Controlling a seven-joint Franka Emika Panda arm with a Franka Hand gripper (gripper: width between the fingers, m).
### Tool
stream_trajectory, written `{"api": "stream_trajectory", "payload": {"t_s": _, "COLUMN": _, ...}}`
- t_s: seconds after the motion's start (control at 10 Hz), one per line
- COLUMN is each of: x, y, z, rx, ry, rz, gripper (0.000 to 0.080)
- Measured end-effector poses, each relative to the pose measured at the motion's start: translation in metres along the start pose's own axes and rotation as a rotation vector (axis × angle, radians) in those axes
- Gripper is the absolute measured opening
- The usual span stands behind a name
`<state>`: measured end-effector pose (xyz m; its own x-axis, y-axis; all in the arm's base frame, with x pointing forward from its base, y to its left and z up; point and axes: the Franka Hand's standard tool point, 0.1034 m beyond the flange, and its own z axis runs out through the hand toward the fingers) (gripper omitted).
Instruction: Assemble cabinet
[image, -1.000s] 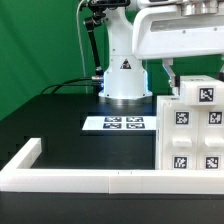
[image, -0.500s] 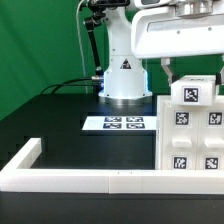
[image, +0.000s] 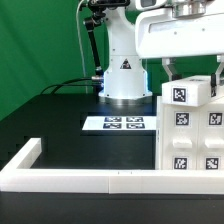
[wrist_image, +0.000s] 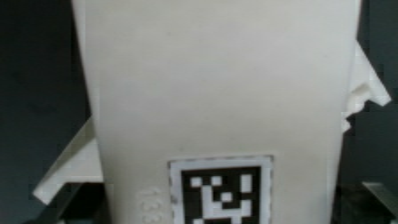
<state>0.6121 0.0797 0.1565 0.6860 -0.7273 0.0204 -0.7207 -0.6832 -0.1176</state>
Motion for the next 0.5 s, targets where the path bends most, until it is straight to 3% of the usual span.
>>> {"api": "stream_trajectory", "payload": {"t_s": 0.5, "x": 0.0004, "y": 0.0005, "z": 0.0002, "rx": 0.005, "ry": -0.008, "rz": 0.304, "gripper": 0.0557}}
